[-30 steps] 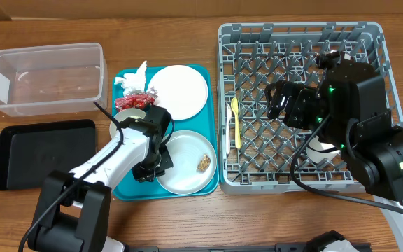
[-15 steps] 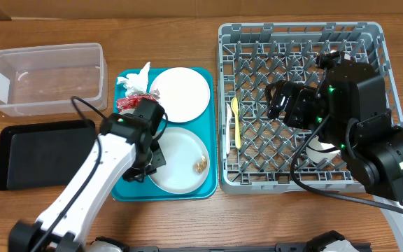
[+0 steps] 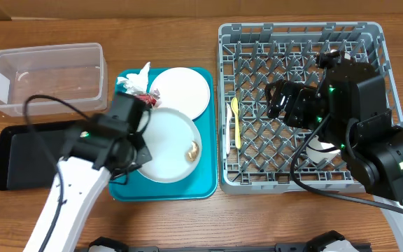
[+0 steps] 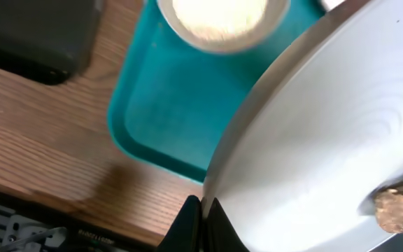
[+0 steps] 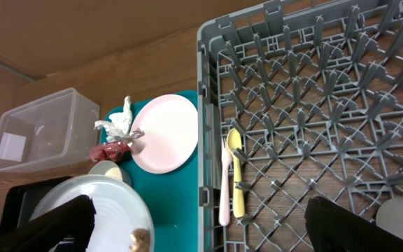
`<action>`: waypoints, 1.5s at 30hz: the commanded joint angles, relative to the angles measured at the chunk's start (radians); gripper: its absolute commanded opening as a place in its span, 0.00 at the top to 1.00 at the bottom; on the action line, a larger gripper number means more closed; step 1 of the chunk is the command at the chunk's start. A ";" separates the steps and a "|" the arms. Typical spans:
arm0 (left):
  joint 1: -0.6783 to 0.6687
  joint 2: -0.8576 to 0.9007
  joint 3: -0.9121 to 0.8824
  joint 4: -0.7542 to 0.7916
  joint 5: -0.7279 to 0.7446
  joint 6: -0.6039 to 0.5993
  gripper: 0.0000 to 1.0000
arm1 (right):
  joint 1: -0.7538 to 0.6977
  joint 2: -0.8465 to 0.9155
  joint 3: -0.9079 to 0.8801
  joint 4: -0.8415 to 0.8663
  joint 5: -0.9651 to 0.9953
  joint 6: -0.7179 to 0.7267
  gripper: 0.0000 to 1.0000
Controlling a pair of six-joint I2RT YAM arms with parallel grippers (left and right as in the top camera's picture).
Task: Sort waste into correct bins and load items into the dishwasher rack
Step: 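Grasp the grey plate rim with the left gripper and lift it, then tilt the grey plate over the black tray to dump the food scrap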
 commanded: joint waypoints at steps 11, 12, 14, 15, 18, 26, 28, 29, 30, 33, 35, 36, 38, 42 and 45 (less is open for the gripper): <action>0.509 -0.130 0.037 -0.047 -0.016 0.093 0.96 | -0.006 -0.002 0.016 -0.001 0.006 0.004 0.00; 0.546 -0.130 0.037 -0.045 -0.016 0.099 0.96 | -0.006 -0.002 0.016 -0.002 0.006 0.004 0.00; 0.652 -0.129 0.037 -0.042 -0.017 0.108 0.96 | -0.006 -0.002 0.016 -0.002 0.006 0.004 0.00; 0.689 -0.128 0.037 -0.039 -0.018 0.116 0.96 | -0.006 -0.002 0.016 -0.002 0.006 0.004 0.00; 0.789 -0.125 0.037 -0.035 -0.066 0.125 0.96 | -0.006 -0.002 0.016 -0.002 0.006 0.004 0.00; 0.861 -0.120 -0.003 -0.034 -0.272 -0.032 0.96 | -0.006 -0.002 0.016 0.001 0.006 0.004 0.00; 0.861 -0.118 -0.023 -0.032 -0.333 -0.093 0.96 | -0.006 -0.002 0.016 0.000 0.006 0.004 0.00; 0.861 -0.114 -0.031 -0.032 -0.366 -0.126 0.96 | -0.006 -0.002 0.016 0.000 0.006 0.004 0.00; 0.861 -0.107 -0.037 -0.032 -0.397 -0.153 0.96 | -0.006 -0.002 0.016 0.000 0.006 0.004 0.00; 0.861 -0.072 -0.047 -0.019 -0.473 -0.237 0.96 | -0.006 -0.002 0.016 0.000 0.006 0.004 0.00; 0.859 -0.038 -0.048 0.013 -0.489 -0.261 0.96 | -0.006 -0.002 0.016 0.002 0.006 0.004 0.00; 0.858 -0.008 -0.048 0.042 -0.491 -0.261 0.96 | -0.006 -0.002 0.016 0.002 0.006 0.004 0.00; 0.858 0.031 -0.048 0.060 -0.511 -0.261 0.96 | -0.006 -0.002 0.016 0.002 0.005 0.004 0.00; 0.806 0.120 -0.048 0.070 -0.573 -0.261 0.96 | -0.006 -0.002 0.016 -0.002 0.005 0.004 0.00; 0.739 0.149 -0.048 0.056 -0.624 -0.263 0.96 | -0.006 -0.002 0.016 -0.001 0.005 0.005 0.00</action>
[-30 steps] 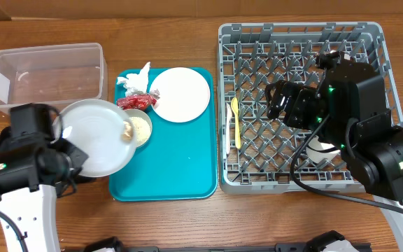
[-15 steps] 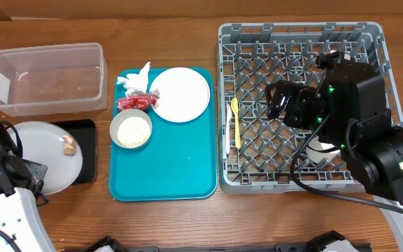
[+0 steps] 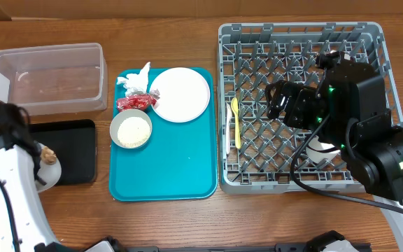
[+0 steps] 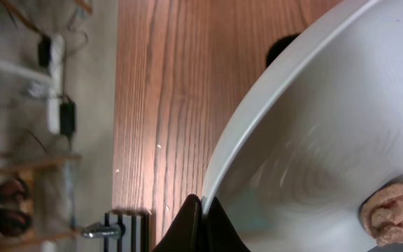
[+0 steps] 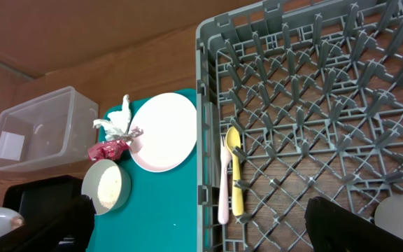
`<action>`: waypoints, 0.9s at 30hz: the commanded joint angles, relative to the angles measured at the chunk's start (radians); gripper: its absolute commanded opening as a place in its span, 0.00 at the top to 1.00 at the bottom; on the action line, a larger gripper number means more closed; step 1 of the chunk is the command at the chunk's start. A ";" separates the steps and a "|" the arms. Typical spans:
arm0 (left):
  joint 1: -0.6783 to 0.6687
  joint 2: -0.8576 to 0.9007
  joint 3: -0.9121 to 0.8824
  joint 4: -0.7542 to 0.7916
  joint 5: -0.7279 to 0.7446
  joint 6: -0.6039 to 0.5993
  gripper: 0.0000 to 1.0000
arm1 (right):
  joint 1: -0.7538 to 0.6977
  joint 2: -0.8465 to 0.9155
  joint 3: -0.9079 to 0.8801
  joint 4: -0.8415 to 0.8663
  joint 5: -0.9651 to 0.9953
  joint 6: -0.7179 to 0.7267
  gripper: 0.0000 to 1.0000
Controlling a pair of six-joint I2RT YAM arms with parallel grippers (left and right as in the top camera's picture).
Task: Sort waste into correct bins and load items into the dishwasher rack
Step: 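Tilt the grey plate over the black tray to dump the food scrap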
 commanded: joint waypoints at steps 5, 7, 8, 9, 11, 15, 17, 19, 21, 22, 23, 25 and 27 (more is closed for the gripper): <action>-0.174 0.040 0.000 0.011 -0.219 -0.053 0.96 | -0.006 -0.002 0.016 0.004 0.006 0.005 0.00; -0.194 0.043 0.000 0.021 -0.244 -0.009 0.96 | -0.006 -0.002 0.016 0.005 0.006 0.005 0.00; -0.208 0.045 0.000 0.026 -0.250 0.026 0.96 | -0.006 -0.002 0.016 0.005 0.005 0.005 0.00; -0.220 0.045 0.000 0.027 -0.255 0.049 0.96 | -0.006 -0.002 0.016 0.004 0.005 0.005 0.00; -0.246 0.045 0.000 0.027 -0.268 0.077 0.96 | -0.006 -0.002 0.016 0.004 -0.007 0.005 0.00; -0.284 0.047 0.001 0.021 -0.278 0.117 0.96 | -0.006 -0.002 0.016 0.005 -0.013 0.005 0.00; -0.306 0.047 0.001 -0.015 -0.256 0.135 0.96 | -0.006 -0.002 0.016 0.005 -0.013 0.005 0.00; -0.321 0.055 -0.010 0.025 -0.290 0.117 0.96 | -0.006 -0.002 0.016 0.005 -0.013 0.005 0.00; -0.322 0.066 -0.008 0.044 -0.311 0.182 0.96 | -0.006 -0.002 0.016 0.005 -0.013 0.005 0.00; -0.321 0.067 -0.008 0.042 -0.311 0.202 0.96 | -0.006 -0.002 0.016 0.003 -0.013 0.005 0.00; -0.321 0.068 -0.008 0.042 -0.311 0.201 0.96 | -0.006 -0.002 0.016 -0.001 -0.013 0.005 0.00; -0.319 0.070 -0.008 0.045 -0.321 0.201 0.96 | -0.006 -0.002 0.016 -0.004 -0.013 0.005 0.00; -0.320 0.069 -0.008 0.036 -0.331 0.201 0.96 | -0.006 -0.002 0.016 -0.003 -0.013 0.005 0.00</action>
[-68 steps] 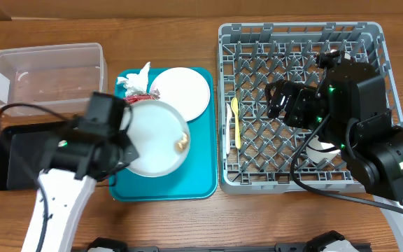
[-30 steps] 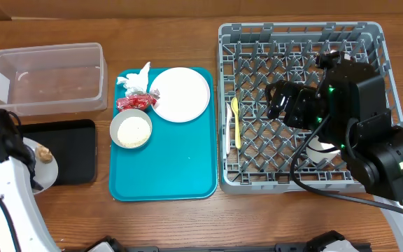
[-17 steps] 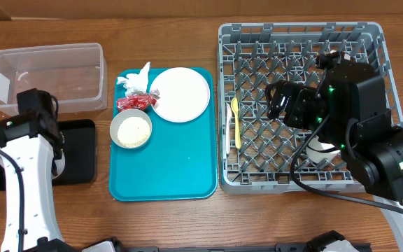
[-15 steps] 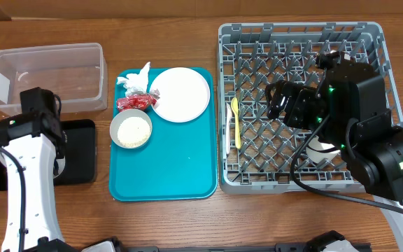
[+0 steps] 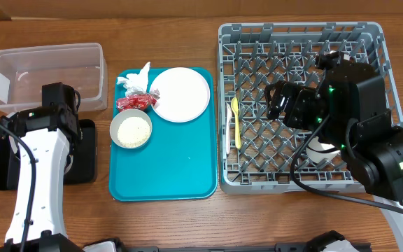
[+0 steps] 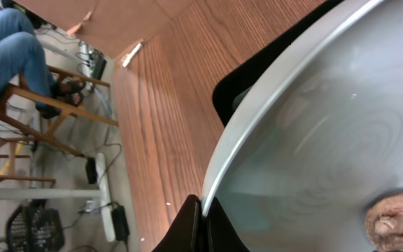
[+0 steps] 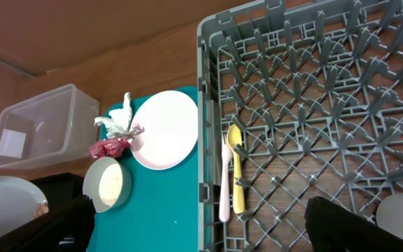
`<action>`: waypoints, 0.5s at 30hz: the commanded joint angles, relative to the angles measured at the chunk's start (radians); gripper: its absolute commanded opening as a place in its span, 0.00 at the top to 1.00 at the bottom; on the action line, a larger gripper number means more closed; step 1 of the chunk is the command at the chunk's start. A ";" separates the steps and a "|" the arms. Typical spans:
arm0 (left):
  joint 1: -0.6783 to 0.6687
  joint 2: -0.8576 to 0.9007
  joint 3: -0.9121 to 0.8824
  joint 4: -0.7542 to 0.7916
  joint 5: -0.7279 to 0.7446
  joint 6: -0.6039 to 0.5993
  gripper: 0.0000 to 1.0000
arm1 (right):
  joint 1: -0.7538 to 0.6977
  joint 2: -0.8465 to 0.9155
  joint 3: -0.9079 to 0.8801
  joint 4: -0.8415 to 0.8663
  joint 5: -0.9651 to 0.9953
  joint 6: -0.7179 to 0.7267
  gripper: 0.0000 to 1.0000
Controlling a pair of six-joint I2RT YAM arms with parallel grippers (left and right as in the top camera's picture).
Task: Sort waste into correct bins and load items into the dishwasher rack
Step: 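Tilt the grey plate over the black tray to dump the food scrap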
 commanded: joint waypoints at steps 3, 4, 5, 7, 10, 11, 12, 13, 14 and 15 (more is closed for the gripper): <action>-0.002 0.001 -0.001 -0.006 -0.068 0.029 0.96 | -0.006 -0.002 0.016 0.004 -0.005 0.004 0.00; -0.003 0.001 0.001 -0.015 -0.068 0.034 0.96 | -0.006 -0.002 0.016 0.007 -0.005 0.004 0.00; -0.003 0.001 0.012 -0.042 -0.068 0.043 0.96 | -0.006 -0.002 0.016 0.011 -0.006 0.004 0.00; -0.003 0.001 0.017 -0.064 -0.068 0.043 0.96 | -0.006 -0.002 0.016 0.015 -0.006 0.004 0.00; -0.003 0.001 0.018 -0.077 -0.068 0.042 0.96 | -0.006 -0.003 0.016 0.014 -0.010 0.004 0.00; -0.003 0.001 0.018 -0.076 -0.068 0.042 0.96 | -0.006 -0.004 0.016 0.013 -0.010 0.003 0.00; -0.003 0.001 0.018 -0.072 -0.069 0.042 0.96 | -0.006 -0.004 0.016 0.013 -0.010 0.003 0.00; -0.003 0.001 0.018 -0.066 -0.073 0.042 0.96 | -0.006 -0.004 0.016 0.013 -0.010 0.003 0.00; -0.003 0.001 0.018 -0.063 -0.084 0.042 0.96 | -0.006 -0.004 0.016 0.014 -0.010 0.003 0.00; -0.003 0.001 0.023 -0.047 -0.106 0.043 0.94 | -0.006 -0.004 0.016 0.014 -0.010 0.003 0.00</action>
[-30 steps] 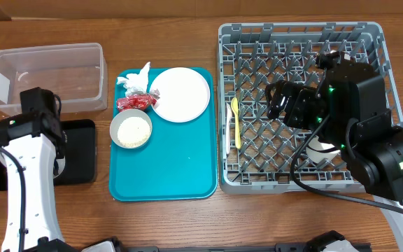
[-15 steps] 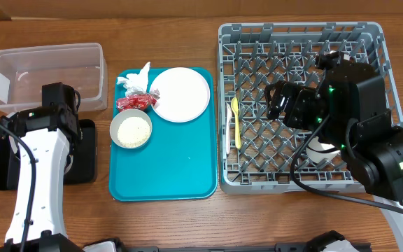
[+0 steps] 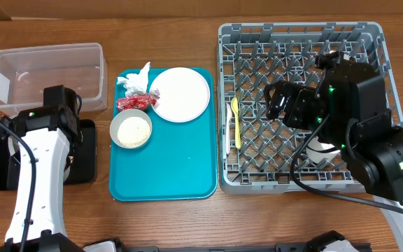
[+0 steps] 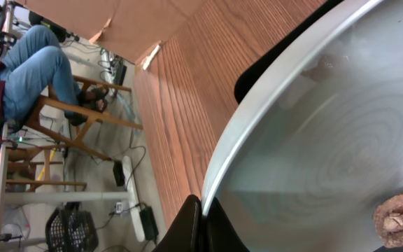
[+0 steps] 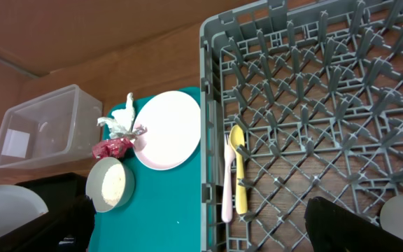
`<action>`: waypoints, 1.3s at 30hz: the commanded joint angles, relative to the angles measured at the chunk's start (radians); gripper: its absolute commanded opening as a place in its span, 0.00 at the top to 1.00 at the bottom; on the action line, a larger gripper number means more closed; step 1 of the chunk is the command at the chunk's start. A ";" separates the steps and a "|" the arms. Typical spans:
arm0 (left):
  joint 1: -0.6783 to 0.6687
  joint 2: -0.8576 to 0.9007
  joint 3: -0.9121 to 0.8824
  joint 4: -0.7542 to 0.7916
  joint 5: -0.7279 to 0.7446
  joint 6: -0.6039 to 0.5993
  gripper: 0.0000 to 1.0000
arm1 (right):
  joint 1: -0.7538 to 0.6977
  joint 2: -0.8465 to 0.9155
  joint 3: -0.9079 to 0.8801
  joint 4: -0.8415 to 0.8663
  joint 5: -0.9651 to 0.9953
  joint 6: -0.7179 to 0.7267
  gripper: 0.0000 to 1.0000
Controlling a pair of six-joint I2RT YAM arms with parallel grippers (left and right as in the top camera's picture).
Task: Sort waste into correct bins and load items into the dishwasher rack
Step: 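Tilt the grey plate over the black tray to dump the food scrap, then carry the grey plate toward the rack and hand it to the right gripper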
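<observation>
My left gripper (image 4: 203, 211) is shut on the rim of a white plate (image 4: 341, 140), held tilted over the black bin (image 3: 86, 155). A brown food scrap (image 4: 401, 222) clings to the plate's low side. The plate also shows in the right wrist view (image 5: 5, 204). On the teal tray (image 3: 166, 171) lie a pale plate (image 3: 180, 93), a bowl of crumbs (image 3: 131, 130), a red wrapper (image 3: 130, 103) and crumpled tissue (image 3: 136, 77). My right gripper (image 5: 201, 234) hangs open high over the grey dishwasher rack (image 3: 299, 33), holding nothing.
A clear plastic bin (image 3: 47, 73) stands behind the black bin. In the rack lie a yellow spoon (image 3: 235, 117) and a white spoon (image 3: 229, 133) at its left edge, and a white cup (image 3: 320, 150) under my right arm.
The left gripper has tipped the white plate a little steeper over the black bin; the scrap still sits on it. The right arm has not moved.
First my left gripper held the white plate with the scrap low over the teal tray, covering the bowl. Then the plate was at the far left beside the black bin. After that it was tilted above the bin, where it remains.
</observation>
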 commanded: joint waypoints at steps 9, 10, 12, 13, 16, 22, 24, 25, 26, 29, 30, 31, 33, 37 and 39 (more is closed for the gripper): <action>-0.003 -0.001 0.142 0.015 -0.066 0.085 0.96 | -0.006 -0.004 0.016 0.012 -0.002 0.001 0.00; -0.004 -0.001 0.144 0.024 -0.046 0.085 0.96 | -0.006 -0.004 0.016 0.012 -0.002 0.001 0.00; -0.004 0.000 0.144 0.032 -0.003 0.086 0.96 | -0.006 -0.004 0.016 0.012 -0.002 0.001 0.00; -0.003 0.000 0.144 0.031 -0.003 0.086 0.96 | -0.006 -0.004 0.016 0.011 -0.002 0.001 0.00; -0.003 -0.001 0.144 0.021 -0.055 0.090 0.96 | -0.006 -0.007 0.016 0.008 -0.002 0.001 0.00; -0.014 -0.014 0.180 0.040 0.169 0.195 0.96 | -0.006 -0.025 0.017 0.023 0.003 -0.009 0.00; -0.031 -0.027 0.217 0.059 0.283 0.312 0.96 | -0.006 -0.035 0.017 0.033 0.007 -0.035 0.00; -0.045 -0.036 0.241 0.060 0.329 0.360 0.96 | -0.006 -0.041 0.017 0.034 0.010 -0.043 0.00; -0.056 -0.045 0.263 0.060 0.360 0.386 0.96 | -0.006 -0.046 0.017 0.034 0.011 -0.050 0.00; -0.102 -0.082 0.349 0.066 0.457 0.409 0.96 | -0.006 -0.060 0.017 0.029 0.011 -0.053 0.00; -0.118 -0.094 0.383 0.068 0.510 0.416 0.96 | -0.006 -0.064 0.017 0.029 0.011 -0.053 0.00; -0.134 -0.109 0.418 0.080 0.592 0.443 0.96 | -0.006 -0.068 0.017 0.028 0.011 -0.053 0.00; -0.155 -0.133 0.465 0.109 0.776 0.521 0.96 | -0.006 -0.072 0.017 0.025 0.002 -0.052 0.00; -0.165 -0.175 0.491 0.156 1.175 0.609 0.96 | -0.006 -0.070 0.017 0.023 -0.044 -0.071 0.00; -0.165 -0.177 0.491 0.156 1.266 0.644 0.96 | -0.006 -0.067 0.017 0.037 -0.090 -0.116 0.00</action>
